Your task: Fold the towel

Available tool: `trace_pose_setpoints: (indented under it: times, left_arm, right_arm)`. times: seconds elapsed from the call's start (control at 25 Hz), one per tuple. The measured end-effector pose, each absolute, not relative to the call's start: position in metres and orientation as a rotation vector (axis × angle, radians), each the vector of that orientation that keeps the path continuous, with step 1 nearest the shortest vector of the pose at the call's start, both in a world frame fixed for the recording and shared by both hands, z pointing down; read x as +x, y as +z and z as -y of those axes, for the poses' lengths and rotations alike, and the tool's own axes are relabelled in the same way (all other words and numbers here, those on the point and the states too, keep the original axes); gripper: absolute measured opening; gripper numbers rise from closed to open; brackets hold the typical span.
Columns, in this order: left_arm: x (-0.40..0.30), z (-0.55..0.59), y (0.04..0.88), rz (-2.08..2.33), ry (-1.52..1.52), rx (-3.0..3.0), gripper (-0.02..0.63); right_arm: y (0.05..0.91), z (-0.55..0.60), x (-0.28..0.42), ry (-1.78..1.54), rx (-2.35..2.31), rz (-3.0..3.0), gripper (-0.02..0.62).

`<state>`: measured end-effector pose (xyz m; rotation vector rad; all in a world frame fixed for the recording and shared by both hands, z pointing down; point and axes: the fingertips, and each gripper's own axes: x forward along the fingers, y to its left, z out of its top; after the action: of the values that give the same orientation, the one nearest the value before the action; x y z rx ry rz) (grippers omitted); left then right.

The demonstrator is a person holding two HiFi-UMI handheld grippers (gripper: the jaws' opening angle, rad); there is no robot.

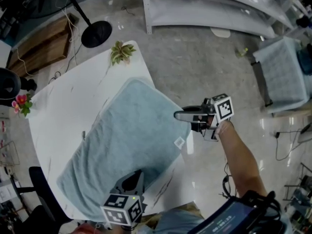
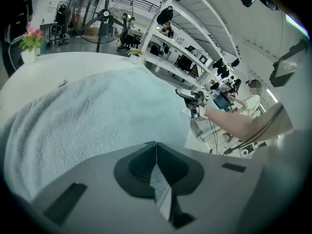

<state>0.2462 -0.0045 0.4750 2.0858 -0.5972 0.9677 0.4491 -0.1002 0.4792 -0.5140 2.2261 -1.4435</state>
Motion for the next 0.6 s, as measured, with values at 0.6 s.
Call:
trace_pose_setpoints:
  times: [0.6]
  left_arm:
    - [0.185,0.007,0.447,0.731,0.816,2.082,0.009]
  right_arm:
    - [0.4,0.099,0.408,-1.384,-1.025,-2.678,0.026]
